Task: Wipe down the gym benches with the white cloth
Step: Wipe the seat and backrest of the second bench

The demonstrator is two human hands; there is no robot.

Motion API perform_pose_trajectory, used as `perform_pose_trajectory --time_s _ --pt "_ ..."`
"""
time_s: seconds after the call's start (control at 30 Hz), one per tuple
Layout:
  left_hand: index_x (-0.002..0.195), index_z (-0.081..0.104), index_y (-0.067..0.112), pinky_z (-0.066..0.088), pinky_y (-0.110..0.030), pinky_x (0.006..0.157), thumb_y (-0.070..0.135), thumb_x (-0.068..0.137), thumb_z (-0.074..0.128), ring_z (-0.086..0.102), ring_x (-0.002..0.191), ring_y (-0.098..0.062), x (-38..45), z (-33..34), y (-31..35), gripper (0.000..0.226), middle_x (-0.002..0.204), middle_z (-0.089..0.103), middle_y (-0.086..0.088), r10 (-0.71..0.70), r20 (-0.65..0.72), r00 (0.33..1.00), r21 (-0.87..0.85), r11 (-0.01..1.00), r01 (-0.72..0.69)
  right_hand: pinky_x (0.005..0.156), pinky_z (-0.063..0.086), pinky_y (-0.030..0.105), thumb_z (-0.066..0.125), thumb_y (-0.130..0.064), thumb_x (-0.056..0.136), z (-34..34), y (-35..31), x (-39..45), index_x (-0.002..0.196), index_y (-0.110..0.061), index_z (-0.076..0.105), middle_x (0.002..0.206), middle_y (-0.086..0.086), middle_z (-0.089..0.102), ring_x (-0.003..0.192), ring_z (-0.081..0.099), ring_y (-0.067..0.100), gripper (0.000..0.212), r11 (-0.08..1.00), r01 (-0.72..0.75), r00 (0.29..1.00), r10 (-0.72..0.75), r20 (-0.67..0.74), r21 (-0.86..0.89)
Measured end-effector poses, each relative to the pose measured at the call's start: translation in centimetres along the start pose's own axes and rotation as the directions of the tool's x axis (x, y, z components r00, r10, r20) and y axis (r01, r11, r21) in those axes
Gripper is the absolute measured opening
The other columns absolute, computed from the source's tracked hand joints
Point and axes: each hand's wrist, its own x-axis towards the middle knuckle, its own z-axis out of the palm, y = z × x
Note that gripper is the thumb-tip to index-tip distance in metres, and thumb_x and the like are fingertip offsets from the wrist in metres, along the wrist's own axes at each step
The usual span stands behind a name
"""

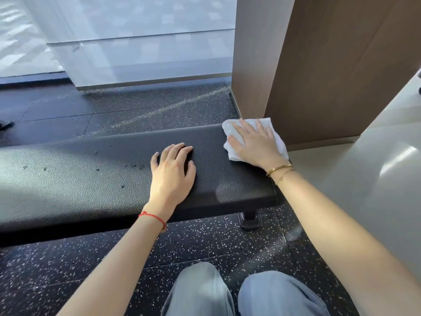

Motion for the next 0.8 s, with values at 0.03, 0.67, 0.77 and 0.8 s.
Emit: perform_pose_trajectory --time_s 0.03,0.67,0.77,0.8 --pt "0.135 0.055 0.024 0.021 -0.050 0.119 0.031 0.097 0.048 0.039 0.140 -0.017 0.0 0.0 0.0 0.039 0.145 0.050 0.004 -0.005 0.002 1.000 0.002 1.000 0.005 0.123 -0.003 0.049 0.020 -0.064 0.097 0.1 0.1 -0.5 0.155 -0.042 0.019 0.165 -0.016 0.011 0.153 0.002 0.027 0.062 1.000 0.020 1.000 -0.020 -0.006 -0.005" --pt "0.143 0.047 0.020 0.025 -0.047 0.119 0.044 0.096 0.043 0.037 0.139 -0.023 0.5 1.8 7.1 0.053 0.147 0.047 -0.003 -0.148 0.020 0.989 0.115 0.983 0.145 0.114 0.027 0.041 0.046 -0.057 0.096 0.2 7.4 -0.8 0.154 -0.035 0.026 0.165 0.000 0.016 0.145 0.031 0.029 0.065 0.840 0.082 0.992 -0.019 -0.122 0.536" --pt "0.141 0.050 0.021 0.025 -0.046 0.119 0.046 0.091 0.040 0.037 0.139 -0.023 0.6 1.7 7.1 0.057 0.147 0.047 -0.002 -0.166 0.033 0.986 0.135 0.978 0.160 0.111 0.033 0.043 0.052 -0.056 0.093 1.4 8.3 -3.8 0.155 -0.036 0.021 0.164 -0.004 0.015 0.145 0.031 0.024 0.072 0.737 0.069 0.992 0.021 -0.126 0.672" --pt "0.141 0.050 0.021 0.025 -0.046 0.119 0.046 0.091 0.040 0.038 0.139 -0.023 0.6 1.7 7.1 0.057 0.147 0.047 -0.003 -0.171 0.033 0.985 0.142 0.976 0.164 0.110 0.034 0.043 0.053 -0.057 0.092 1.8 8.5 -4.8 0.155 -0.036 0.019 0.163 -0.005 0.016 0.145 0.030 0.022 0.074 0.710 0.074 0.991 0.026 -0.131 0.700"
